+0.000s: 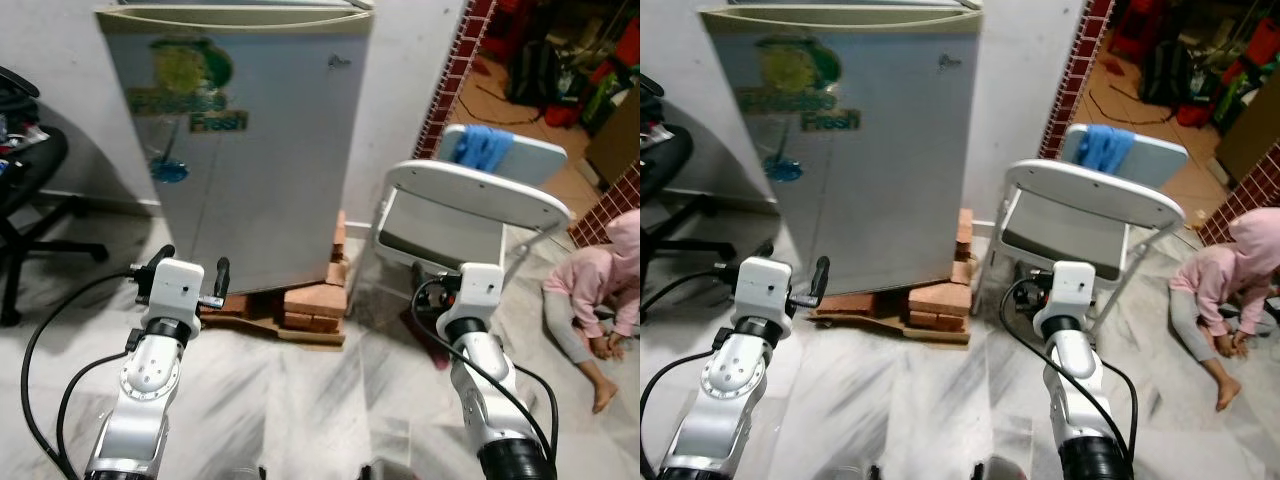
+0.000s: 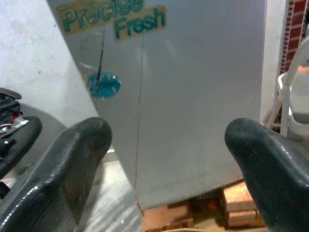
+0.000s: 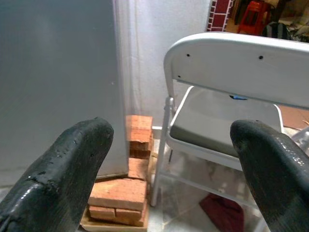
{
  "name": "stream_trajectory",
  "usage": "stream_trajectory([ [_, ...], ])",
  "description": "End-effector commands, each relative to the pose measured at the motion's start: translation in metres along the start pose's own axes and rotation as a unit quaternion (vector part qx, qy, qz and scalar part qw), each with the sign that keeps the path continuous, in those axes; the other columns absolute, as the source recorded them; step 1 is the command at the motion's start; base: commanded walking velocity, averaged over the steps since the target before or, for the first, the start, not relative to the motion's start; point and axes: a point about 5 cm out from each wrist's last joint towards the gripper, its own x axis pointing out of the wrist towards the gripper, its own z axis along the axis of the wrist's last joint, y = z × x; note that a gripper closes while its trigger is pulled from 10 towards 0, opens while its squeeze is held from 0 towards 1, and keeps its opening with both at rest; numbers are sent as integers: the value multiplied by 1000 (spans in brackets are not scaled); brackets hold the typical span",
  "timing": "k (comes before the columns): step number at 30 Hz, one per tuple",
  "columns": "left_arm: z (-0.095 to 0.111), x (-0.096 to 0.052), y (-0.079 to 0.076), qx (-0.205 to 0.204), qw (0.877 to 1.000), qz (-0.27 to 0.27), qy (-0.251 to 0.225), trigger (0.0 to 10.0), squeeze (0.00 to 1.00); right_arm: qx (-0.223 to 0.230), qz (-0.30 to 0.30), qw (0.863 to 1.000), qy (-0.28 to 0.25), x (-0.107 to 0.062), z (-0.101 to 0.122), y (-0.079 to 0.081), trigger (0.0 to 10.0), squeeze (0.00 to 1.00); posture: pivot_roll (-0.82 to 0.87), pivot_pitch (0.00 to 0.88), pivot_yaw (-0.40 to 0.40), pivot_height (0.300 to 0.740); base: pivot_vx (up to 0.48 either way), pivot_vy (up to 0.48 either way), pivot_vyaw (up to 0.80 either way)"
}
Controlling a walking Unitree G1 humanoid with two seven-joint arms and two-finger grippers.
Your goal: Restocking fridge
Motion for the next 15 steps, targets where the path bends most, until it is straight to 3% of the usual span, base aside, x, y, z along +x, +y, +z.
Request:
stream_trajectory([
  [1, 2, 0, -8, 0, 1000, -14, -6, 10000, 0, -4, -20, 1000, -3, -3, 1, -13, 10000, 0, 109, 37, -27, 740, 0, 480, 0],
  [6, 0, -4, -7, -6, 1000, -13, -2, 10000, 0, -1, -28, 1000, 6, -9, -3, -16, 10000, 0, 105, 49, -29, 740, 0, 480, 0],
  [12, -15, -22, -9, -14, 999, -11, 26, 10000, 0, 11, -38, 999, 35, -26, -18, -22, 10000, 0, 104, 48, -30, 740, 0, 480, 0],
  [15, -15, -24, -10, -15, 999, -12, 27, 10000, 0, 13, -39, 998, 37, -28, -19, -22, 10000, 0, 106, 43, -30, 740, 0, 480, 0],
])
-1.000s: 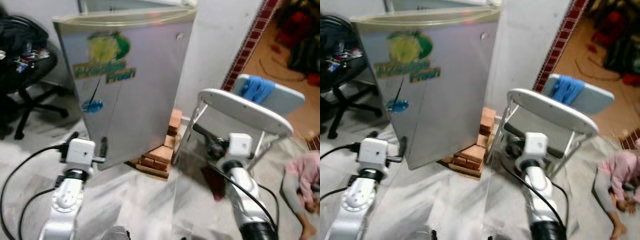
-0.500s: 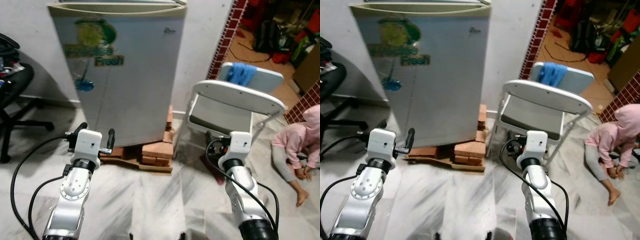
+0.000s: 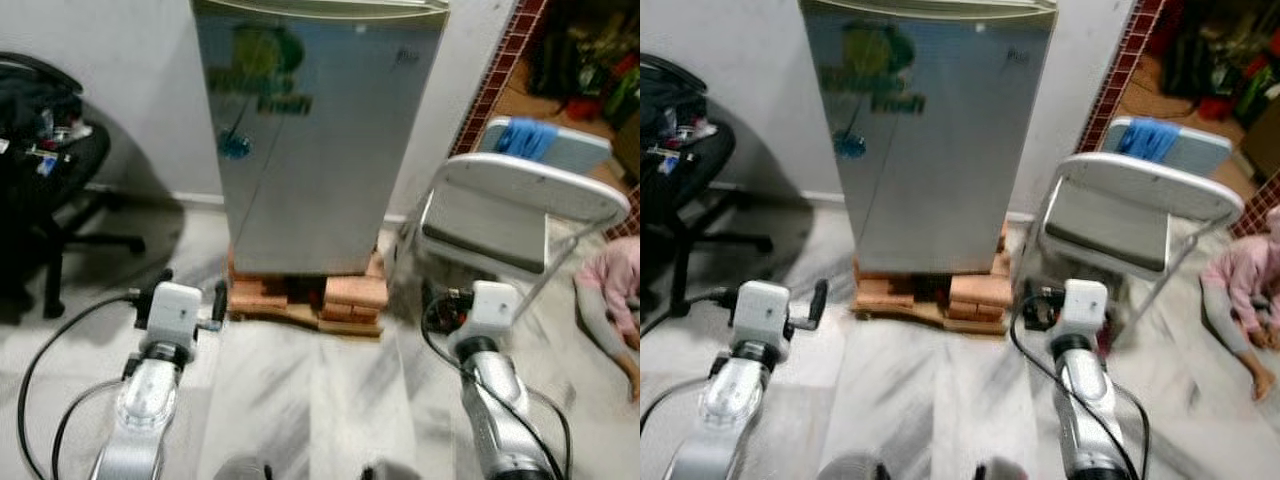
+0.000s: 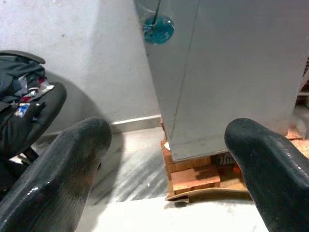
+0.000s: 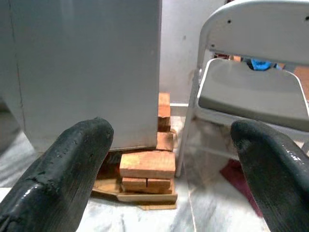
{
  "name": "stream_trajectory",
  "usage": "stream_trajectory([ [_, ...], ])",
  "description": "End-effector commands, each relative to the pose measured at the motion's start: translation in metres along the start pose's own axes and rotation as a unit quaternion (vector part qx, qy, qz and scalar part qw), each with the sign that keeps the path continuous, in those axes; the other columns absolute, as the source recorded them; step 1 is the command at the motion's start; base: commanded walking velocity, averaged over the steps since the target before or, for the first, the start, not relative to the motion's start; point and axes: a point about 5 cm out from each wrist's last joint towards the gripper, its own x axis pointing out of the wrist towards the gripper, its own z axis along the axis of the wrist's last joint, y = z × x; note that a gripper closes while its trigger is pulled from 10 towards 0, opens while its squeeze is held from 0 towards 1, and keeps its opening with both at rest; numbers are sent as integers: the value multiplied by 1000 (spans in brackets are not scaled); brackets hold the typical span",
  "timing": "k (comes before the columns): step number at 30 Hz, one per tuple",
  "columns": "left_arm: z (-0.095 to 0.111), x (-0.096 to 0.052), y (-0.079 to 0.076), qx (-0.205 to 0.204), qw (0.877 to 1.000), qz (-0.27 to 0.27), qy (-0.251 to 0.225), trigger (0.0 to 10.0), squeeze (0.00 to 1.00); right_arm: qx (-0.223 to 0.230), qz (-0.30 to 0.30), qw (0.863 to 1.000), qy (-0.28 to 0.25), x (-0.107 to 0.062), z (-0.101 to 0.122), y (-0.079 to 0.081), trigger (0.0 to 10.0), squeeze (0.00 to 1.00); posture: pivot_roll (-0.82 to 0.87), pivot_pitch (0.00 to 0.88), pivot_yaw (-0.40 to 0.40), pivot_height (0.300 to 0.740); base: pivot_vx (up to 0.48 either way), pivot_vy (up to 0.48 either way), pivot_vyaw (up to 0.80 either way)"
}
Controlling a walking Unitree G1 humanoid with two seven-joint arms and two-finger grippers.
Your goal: Restocking fridge
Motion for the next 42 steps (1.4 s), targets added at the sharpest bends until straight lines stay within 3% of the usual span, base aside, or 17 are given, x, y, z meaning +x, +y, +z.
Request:
stream_trajectory([
  [1, 6, 0, -8, -6, 1000, -21, -13, 10000, 0, 4, -21, 1000, 3, -2, 0, -11, 10000, 0, 107, 39, -31, 740, 0, 480, 0],
  [17, 24, 16, -4, -4, 998, -29, -62, 10000, 0, -9, -60, 998, -13, 7, 14, -13, 10000, 0, 96, 38, -32, 740, 0, 480, 0],
  [19, 24, 16, -4, -6, 998, -29, -63, 10000, 0, -38, -65, 997, 7, 5, 11, -15, 10000, 0, 94, 39, -33, 740, 0, 480, 0],
  [23, 23, 15, -7, -8, 997, -42, -63, 10000, 0, 7, -51, 999, 12, 2, 8, -10, 10000, 0, 92, 42, -35, 740, 0, 480, 0],
  [27, 22, 14, -8, -13, 997, -41, -63, 10000, 0, 20, -43, 999, 3, 2, 11, -6, 10000, 0, 92, 44, -36, 740, 0, 480, 0],
  [42, 26, 16, -11, -8, 996, -55, -74, 10000, 0, 17, -30, 999, -10, 5, 18, -2, 10000, 0, 90, 47, -35, 740, 220, 378, -800],
])
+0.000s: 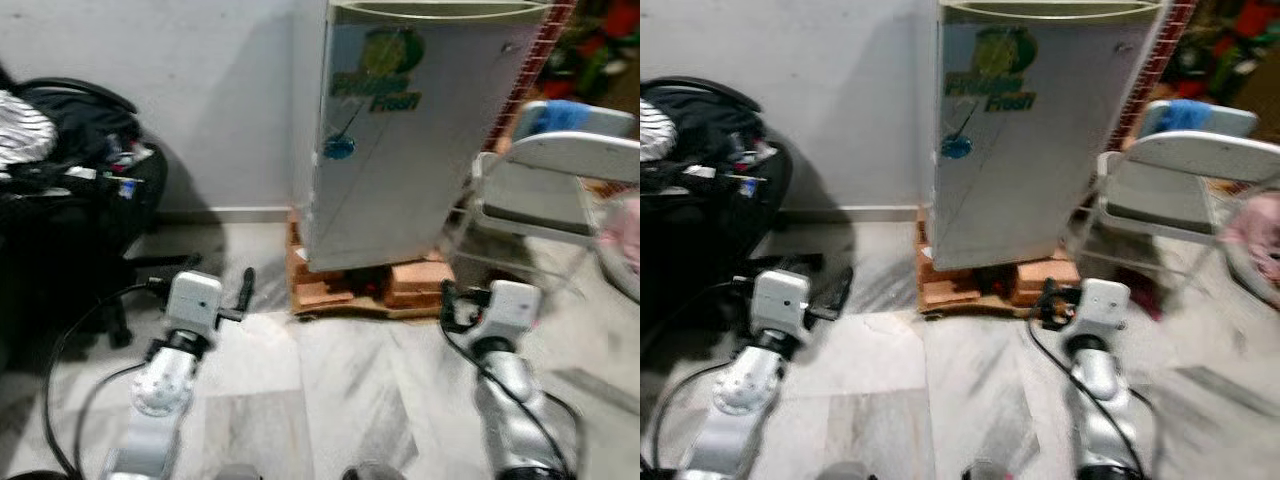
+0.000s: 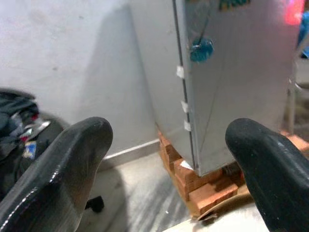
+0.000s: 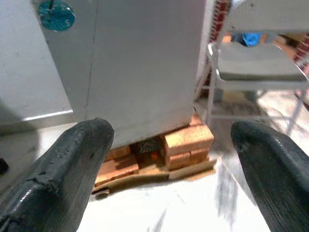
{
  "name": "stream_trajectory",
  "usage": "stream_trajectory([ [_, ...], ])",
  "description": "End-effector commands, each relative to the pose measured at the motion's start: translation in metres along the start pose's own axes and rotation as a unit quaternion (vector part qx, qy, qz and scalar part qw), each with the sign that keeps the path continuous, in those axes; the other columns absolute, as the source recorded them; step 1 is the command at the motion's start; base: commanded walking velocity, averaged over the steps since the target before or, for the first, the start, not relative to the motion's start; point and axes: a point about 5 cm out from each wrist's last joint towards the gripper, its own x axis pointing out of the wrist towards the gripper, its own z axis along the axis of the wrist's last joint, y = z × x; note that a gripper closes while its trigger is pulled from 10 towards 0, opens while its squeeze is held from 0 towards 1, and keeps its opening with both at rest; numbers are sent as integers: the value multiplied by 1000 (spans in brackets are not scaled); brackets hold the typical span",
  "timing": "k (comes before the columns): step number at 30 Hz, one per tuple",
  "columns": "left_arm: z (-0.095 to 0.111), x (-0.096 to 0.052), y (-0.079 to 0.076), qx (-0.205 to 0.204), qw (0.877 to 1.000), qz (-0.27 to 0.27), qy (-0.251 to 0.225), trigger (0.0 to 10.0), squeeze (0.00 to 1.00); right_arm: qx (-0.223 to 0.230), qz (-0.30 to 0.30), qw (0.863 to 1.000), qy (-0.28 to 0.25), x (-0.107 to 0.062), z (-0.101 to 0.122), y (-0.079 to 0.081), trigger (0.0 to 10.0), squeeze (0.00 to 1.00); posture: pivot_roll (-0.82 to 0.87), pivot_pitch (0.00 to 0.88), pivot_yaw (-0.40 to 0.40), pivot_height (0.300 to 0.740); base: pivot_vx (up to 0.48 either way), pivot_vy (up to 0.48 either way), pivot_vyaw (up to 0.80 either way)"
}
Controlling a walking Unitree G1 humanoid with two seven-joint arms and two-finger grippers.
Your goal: Restocking fridge
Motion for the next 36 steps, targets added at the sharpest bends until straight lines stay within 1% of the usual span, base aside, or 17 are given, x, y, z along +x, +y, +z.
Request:
stream_trajectory([
  [1, 5, 4, -8, 0, 1000, -18, -13, 10000, 0, -8, -13, 1000, -15, 2, 8, -9, 10000, 0, 90, 46, -35, 740, 401, 262, -800],
  [16, 3, 3, -10, -15, 1000, -14, -3, 10000, 0, -13, -11, 1000, -24, 4, 12, -10, 10000, 0, 97, 49, -37, 740, 381, 282, -800],
  [25, -8, -4, -5, -19, 1000, -4, 24, 10000, 0, -11, -12, 999, -28, 6, 13, -8, 10000, 0, 98, 50, -37, 740, 0, 460, -800],
  [28, -10, -6, -6, -20, 999, -4, 29, 10000, 0, -12, -12, 999, -30, 7, 14, -8, 10000, 0, 100, 56, -42, 740, 0, 480, -777],
  [32, -12, -7, -7, -21, 999, -4, 34, 10000, 0, -11, -12, 999, -30, 8, 14, -8, 10000, 0, 101, 56, -42, 740, 0, 480, -225],
  [33, -12, -9, -7, -16, 999, -4, 32, 10000, 0, -11, -11, 999, -31, 9, 15, -8, 10000, 0, 107, 58, -43, 740, 0, 386, 0],
  [36, -13, -11, -6, -11, 999, 1, 32, 10000, 0, -13, -11, 999, -31, 9, 15, -8, 10000, 0, 111, 60, -43, 740, 0, 0, 0],
])
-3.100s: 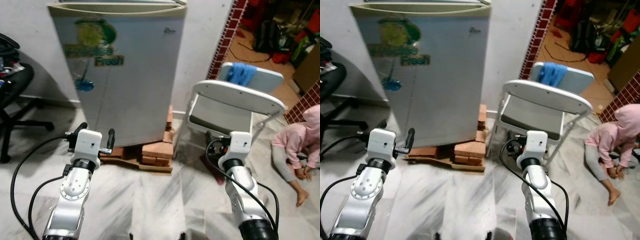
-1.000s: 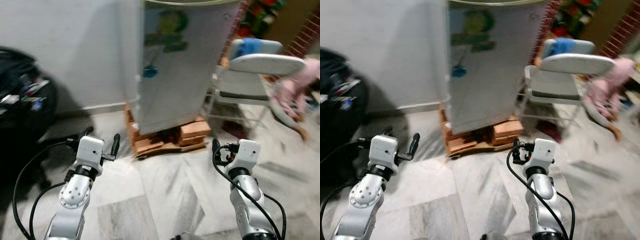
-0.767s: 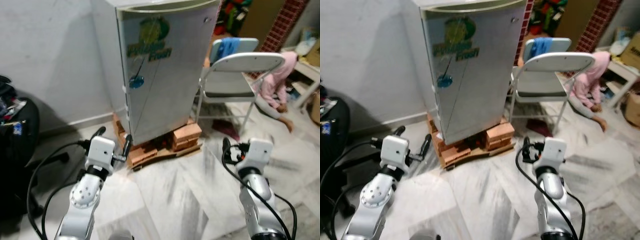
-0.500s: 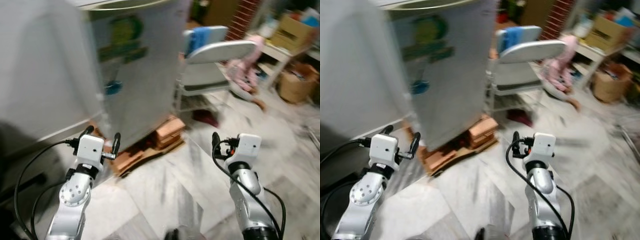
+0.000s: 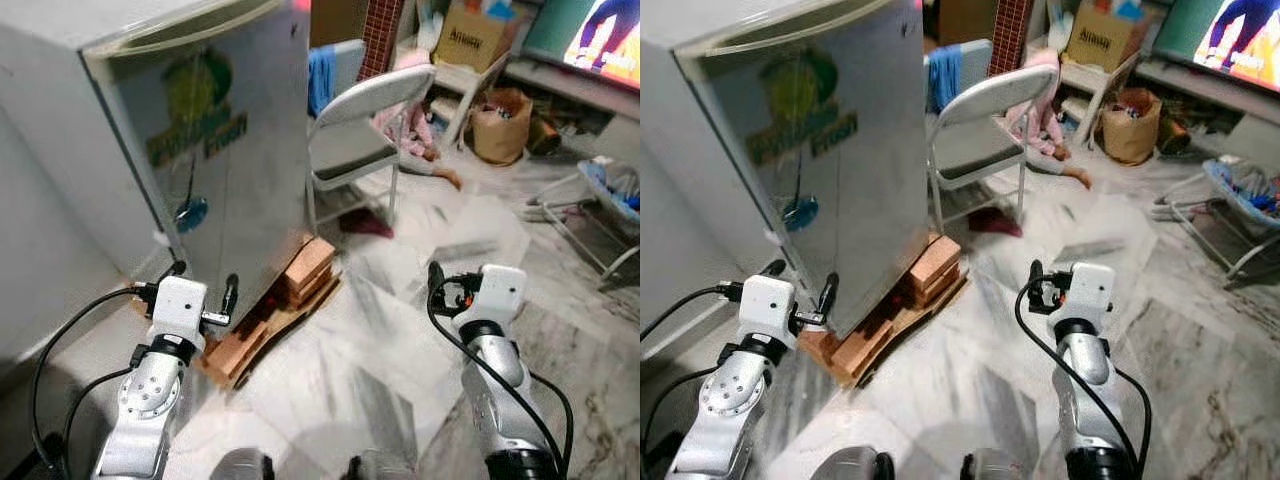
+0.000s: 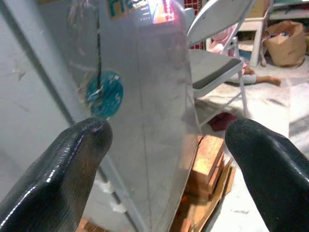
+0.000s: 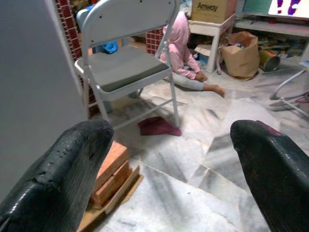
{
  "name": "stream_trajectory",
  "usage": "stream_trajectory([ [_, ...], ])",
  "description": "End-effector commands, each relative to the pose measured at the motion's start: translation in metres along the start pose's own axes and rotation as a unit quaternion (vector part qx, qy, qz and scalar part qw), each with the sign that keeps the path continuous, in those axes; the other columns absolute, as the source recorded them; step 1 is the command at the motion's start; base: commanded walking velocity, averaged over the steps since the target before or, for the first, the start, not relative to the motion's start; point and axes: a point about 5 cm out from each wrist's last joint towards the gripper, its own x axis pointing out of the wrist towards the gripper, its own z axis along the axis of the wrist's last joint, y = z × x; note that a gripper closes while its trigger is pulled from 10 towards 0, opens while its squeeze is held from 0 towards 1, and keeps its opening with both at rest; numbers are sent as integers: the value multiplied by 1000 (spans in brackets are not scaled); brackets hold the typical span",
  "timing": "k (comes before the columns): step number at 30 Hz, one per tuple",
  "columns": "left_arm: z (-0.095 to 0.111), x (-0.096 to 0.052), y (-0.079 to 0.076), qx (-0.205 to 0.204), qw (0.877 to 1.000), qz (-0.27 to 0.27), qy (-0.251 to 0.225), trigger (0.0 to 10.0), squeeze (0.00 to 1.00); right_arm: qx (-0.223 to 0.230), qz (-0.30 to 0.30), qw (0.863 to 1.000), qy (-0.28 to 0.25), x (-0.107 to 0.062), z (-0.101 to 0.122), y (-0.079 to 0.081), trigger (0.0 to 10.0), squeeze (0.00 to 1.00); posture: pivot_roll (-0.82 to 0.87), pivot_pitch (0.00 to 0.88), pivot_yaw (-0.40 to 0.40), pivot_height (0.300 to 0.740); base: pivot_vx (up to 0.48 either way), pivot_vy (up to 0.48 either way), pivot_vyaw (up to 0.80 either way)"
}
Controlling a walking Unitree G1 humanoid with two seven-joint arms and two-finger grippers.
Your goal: Restocking fridge
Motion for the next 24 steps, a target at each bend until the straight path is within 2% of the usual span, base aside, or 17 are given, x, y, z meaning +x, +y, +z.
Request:
stream_trajectory([
  [1, -1, -4, -2, 5, 1000, -5, 2, 10000, 0, -1, -10, 1000, 5, -1, -2, -5, 10000, 0, 112, 61, -42, 740, 0, 0, 0],
  [7, -6, -7, 4, 12, 1000, 2, 13, 10000, 0, 0, -12, 1000, 8, -1, -4, -4, 10000, 0, 116, 70, -44, 740, 0, 109, 0],
  [19, -5, -4, 3, 14, 1000, -4, 11, 10000, 0, -1, -17, 1000, 5, -1, -3, -6, 10000, 0, 109, 71, -42, 740, 0, 480, 0],
  [24, -4, -4, 1, 13, 1000, -9, 6, 10000, 0, -2, -17, 1000, 6, -2, -3, -6, 10000, 0, 110, 69, -43, 740, 0, 466, -647],
])
